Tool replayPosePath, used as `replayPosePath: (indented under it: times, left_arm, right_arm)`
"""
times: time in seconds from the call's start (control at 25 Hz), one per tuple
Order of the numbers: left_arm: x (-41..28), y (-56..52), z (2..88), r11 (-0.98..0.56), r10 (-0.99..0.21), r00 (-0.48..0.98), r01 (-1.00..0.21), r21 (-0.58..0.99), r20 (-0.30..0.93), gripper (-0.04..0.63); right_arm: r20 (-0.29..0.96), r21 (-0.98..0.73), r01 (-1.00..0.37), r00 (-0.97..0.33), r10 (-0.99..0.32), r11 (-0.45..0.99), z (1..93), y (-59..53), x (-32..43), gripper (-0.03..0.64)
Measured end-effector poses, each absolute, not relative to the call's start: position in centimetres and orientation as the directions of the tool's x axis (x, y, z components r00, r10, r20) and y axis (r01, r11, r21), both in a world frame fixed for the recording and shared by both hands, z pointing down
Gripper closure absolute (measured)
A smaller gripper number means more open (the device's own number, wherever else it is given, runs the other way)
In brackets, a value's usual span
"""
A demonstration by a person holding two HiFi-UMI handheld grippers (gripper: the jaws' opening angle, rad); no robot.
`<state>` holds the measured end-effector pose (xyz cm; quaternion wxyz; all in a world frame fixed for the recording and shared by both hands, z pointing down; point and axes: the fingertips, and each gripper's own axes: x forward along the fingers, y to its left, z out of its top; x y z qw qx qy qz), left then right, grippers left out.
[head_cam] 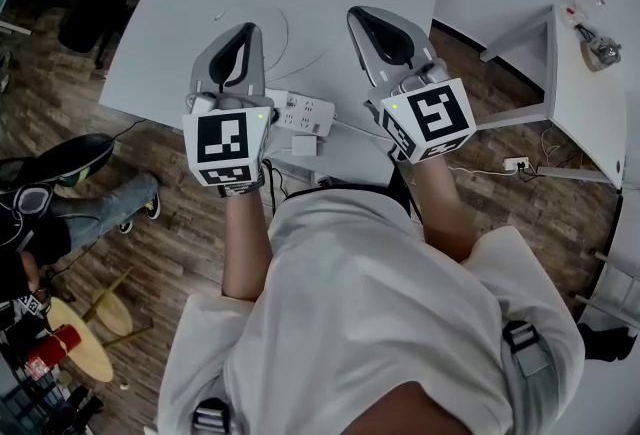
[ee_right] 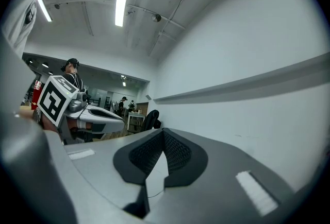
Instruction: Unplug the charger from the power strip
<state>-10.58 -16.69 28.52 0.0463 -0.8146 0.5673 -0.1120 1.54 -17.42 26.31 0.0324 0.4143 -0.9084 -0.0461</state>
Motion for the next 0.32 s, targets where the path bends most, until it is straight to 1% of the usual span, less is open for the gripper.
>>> replayPosePath:
  times: [0.32]
  left_arm:
    - [-10.20, -16.85, 29.33, -0.367, -0.928, 0.343, -0.909, -0.197, 0.146, 0.591]
  right_arm:
    - [0.030, 0.112, -0.747, -0.656, -0.754, 0.655, 26.95, -17.50, 1.33, 0.616]
